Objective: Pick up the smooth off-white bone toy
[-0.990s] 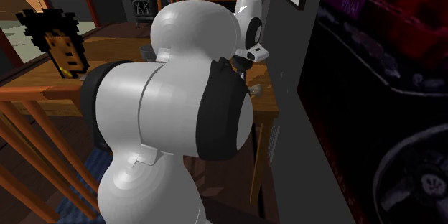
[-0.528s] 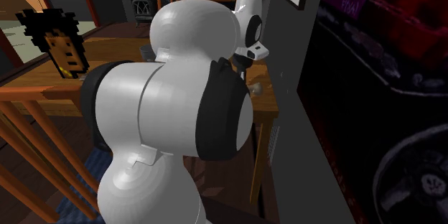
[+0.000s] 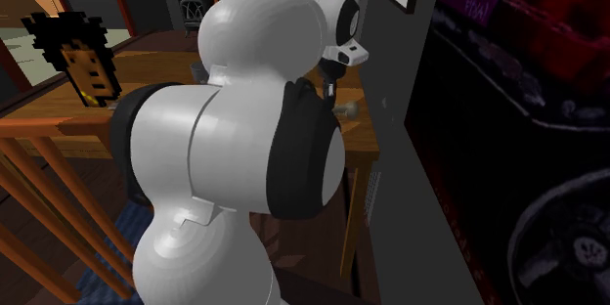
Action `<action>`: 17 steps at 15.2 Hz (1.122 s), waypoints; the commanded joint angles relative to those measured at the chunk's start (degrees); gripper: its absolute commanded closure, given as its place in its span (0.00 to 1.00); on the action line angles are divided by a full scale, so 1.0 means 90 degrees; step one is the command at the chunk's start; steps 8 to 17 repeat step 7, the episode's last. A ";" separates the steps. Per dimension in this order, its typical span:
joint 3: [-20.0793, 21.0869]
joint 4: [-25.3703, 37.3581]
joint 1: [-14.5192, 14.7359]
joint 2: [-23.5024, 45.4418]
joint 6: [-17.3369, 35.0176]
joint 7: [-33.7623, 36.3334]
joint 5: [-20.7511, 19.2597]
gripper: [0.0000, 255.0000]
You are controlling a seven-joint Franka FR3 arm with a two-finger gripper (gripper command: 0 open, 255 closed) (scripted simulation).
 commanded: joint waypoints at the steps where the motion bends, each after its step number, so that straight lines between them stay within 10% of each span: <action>1: 0.0006 0.0219 0.0003 0.0036 -0.0184 0.0026 -0.0012 1.00; 17: 0.0006 0.0642 0.0000 0.0097 -0.0548 0.0056 -0.0032 1.00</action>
